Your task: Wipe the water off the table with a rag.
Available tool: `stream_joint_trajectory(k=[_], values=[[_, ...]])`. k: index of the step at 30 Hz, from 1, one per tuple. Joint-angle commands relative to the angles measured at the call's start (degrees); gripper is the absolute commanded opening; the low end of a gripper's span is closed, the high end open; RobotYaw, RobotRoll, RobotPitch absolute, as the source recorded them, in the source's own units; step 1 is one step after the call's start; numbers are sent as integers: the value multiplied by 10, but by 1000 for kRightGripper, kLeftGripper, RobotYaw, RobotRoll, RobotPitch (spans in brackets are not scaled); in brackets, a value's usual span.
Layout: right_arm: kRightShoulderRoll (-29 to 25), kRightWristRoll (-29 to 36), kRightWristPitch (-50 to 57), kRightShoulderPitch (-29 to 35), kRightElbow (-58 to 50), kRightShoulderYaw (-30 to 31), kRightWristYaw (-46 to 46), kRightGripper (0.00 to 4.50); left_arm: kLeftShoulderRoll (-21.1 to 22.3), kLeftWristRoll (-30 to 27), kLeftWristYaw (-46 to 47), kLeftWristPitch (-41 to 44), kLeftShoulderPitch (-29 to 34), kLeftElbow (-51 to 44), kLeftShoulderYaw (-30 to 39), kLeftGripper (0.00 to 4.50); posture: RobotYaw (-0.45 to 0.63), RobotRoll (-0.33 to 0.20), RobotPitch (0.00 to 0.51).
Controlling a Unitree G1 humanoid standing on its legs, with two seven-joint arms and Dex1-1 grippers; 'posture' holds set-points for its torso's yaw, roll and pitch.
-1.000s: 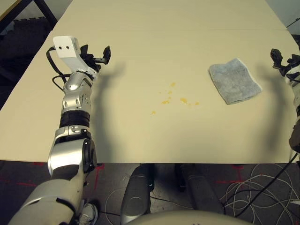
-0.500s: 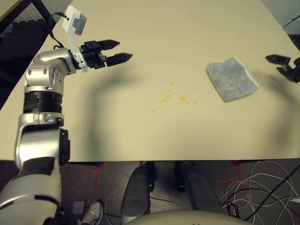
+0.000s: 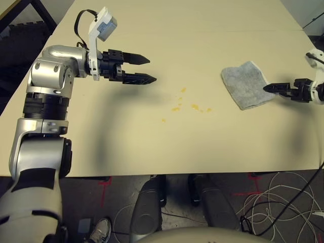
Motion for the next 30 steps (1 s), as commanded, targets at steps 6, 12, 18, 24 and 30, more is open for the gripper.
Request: stream_joint_trajectory(k=[6,12,18,24,30], values=[[22,-3,52,10,17,-1,48,4461,18,-26,24,50,50,-79,14,4500,56,0,271],[41,-15,86,0,14,26,140,4461,18,-34,40,61,60,-99,15,4500,56,0,275],[67,20,105,-2,12,-16,119,4461,10,-41,51,64,63,-106,14,4500,48,0,279],[85,60,91,7,10,-87,6,4461,1,-47,59,63,61,-107,10,4500,42,0,280],[89,85,78,19,8,-129,-73,3576,-4,-49,62,64,63,-109,10,4500,37,0,277]])
